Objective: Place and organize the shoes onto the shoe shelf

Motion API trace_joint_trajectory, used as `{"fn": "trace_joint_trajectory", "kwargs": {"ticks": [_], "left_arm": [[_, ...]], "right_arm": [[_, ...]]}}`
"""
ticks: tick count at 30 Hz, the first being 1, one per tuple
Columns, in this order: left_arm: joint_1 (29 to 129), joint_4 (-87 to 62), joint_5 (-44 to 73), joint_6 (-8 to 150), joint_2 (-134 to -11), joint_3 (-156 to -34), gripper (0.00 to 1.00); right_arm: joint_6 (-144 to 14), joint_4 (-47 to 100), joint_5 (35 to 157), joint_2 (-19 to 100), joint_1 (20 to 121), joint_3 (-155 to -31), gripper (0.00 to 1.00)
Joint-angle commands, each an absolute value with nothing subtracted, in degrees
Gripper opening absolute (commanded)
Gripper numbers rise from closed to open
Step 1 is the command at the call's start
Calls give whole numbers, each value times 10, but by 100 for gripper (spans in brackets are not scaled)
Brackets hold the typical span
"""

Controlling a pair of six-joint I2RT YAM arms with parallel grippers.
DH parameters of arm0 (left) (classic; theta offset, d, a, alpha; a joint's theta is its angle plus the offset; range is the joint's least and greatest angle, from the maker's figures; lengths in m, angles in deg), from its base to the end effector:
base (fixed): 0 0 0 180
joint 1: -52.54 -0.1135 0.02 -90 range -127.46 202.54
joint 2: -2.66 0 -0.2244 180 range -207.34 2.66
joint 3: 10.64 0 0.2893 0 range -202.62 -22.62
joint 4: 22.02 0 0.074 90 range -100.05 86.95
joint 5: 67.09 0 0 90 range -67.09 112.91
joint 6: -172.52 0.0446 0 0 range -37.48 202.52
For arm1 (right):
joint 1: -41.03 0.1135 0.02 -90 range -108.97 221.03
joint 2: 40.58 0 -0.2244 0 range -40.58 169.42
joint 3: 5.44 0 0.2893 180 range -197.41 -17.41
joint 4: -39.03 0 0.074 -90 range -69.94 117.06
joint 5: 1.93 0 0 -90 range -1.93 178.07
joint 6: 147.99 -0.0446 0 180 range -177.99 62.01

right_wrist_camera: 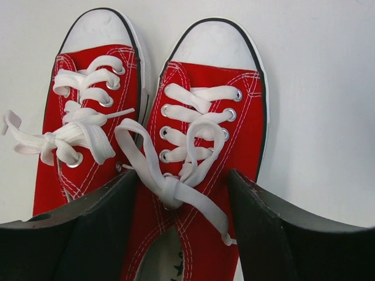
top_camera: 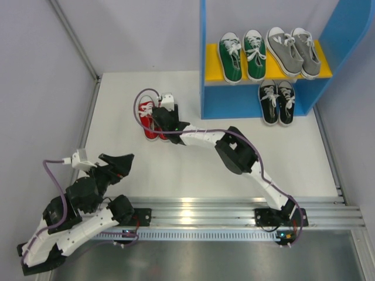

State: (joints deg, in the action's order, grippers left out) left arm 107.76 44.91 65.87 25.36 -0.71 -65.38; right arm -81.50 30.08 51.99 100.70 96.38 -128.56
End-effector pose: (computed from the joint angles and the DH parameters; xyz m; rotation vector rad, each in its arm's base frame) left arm 0.0702 -0.0478 0.3241 -0.5526 1.7408 -0.7213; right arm 0.3445 0.4523 0.1136 -0.1589 1.9506 0.2626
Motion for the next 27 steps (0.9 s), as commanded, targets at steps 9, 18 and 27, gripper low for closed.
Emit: {"fn": "trace_joint_trajectory", "kwargs": {"ticks": [9, 18, 27], "left_arm": [[1078, 459, 667, 250, 8, -670, 91], [1078, 459, 668, 250, 13, -669, 91], [1078, 460, 669, 250, 12, -670, 91]], "right_arm": [[-850, 164, 571, 1038, 945, -1330, 66], [-837, 194, 568, 1012, 952, -1296, 71], [-842, 245, 564, 961, 956, -1239, 78]]}}
